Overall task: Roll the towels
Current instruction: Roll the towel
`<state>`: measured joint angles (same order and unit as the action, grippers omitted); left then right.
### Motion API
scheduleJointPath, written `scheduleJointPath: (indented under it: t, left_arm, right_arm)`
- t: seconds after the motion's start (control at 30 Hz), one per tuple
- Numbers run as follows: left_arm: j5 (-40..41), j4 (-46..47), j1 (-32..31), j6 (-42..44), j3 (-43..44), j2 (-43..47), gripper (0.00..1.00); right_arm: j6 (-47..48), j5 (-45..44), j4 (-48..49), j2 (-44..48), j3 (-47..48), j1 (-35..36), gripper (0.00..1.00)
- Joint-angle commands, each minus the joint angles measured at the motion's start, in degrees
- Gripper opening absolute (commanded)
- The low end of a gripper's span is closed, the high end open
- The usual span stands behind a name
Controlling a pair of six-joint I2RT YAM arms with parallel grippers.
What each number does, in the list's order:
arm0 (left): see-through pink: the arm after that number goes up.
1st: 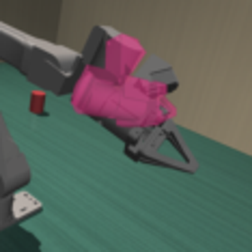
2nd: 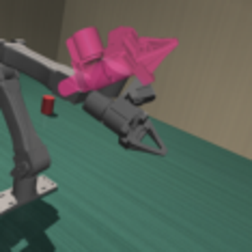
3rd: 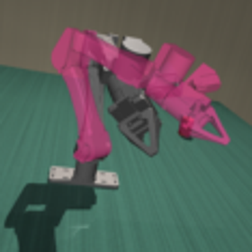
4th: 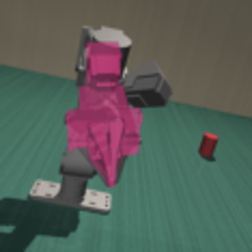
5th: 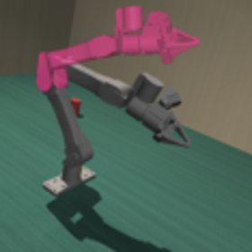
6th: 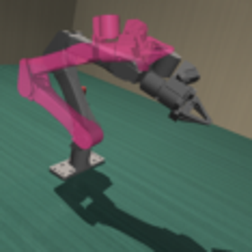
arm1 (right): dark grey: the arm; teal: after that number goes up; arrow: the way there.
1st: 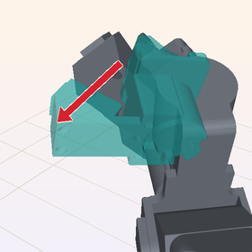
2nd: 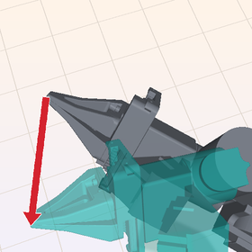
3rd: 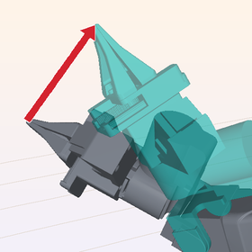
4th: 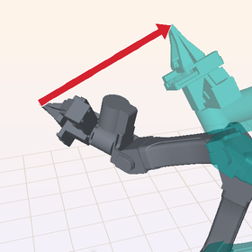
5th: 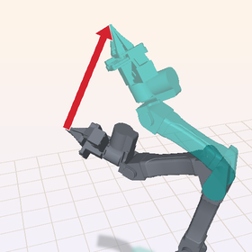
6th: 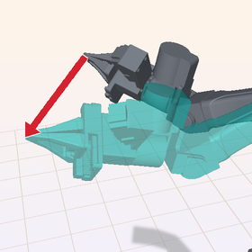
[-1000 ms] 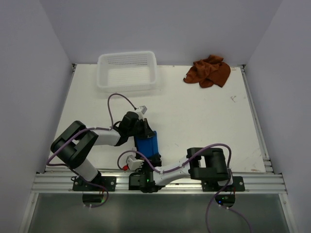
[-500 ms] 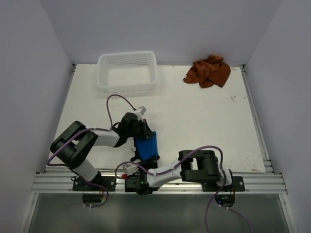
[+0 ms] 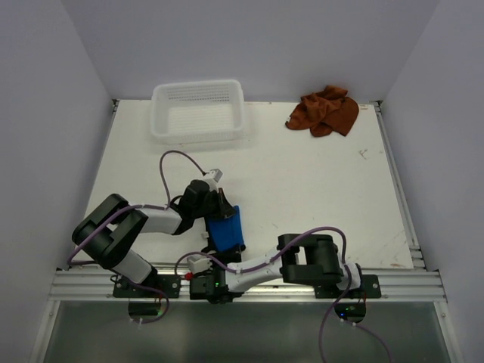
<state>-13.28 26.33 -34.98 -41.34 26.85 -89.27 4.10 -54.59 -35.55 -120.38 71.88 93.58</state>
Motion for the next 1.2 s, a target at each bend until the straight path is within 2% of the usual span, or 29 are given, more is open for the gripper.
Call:
scheduleJointPath:
  t: [0.0, 0.17, 0.33, 0.73, 1.0, 1.17]
  left_arm:
    - [11.0, 4.3, 2.3, 2.8, -2.7, 0.0, 0.00]
    - [11.6, 5.5, 2.3, 3.2, -4.2, -0.5, 0.00]
    - [11.5, 7.0, 2.2, 3.5, -5.0, -1.4, 0.00]
    - [10.8, 10.2, 2.3, 3.5, -6.7, -3.3, 0.00]
    - [10.5, 11.4, 2.2, 3.1, -7.3, -4.1, 0.00]
    - [10.6, 12.3, 2.1, 2.8, -8.1, -4.0, 0.00]
  right_arm:
    - [-7.7, 9.2, 1.4, 1.8, 2.0, 2.4, 0.15]
    - [-11.9, 11.9, 3.5, 6.4, -1.5, -0.6, 0.26]
    - [-14.4, 16.0, 8.2, 16.1, -7.5, -4.3, 0.35]
    - [-19.2, 29.3, 19.5, 34.8, -19.7, -11.9, 0.38]
    - [-24.8, 40.1, 29.1, 48.9, -29.4, -22.7, 0.39]
    - [-30.4, 51.1, 35.3, 51.0, -34.1, -31.4, 0.40]
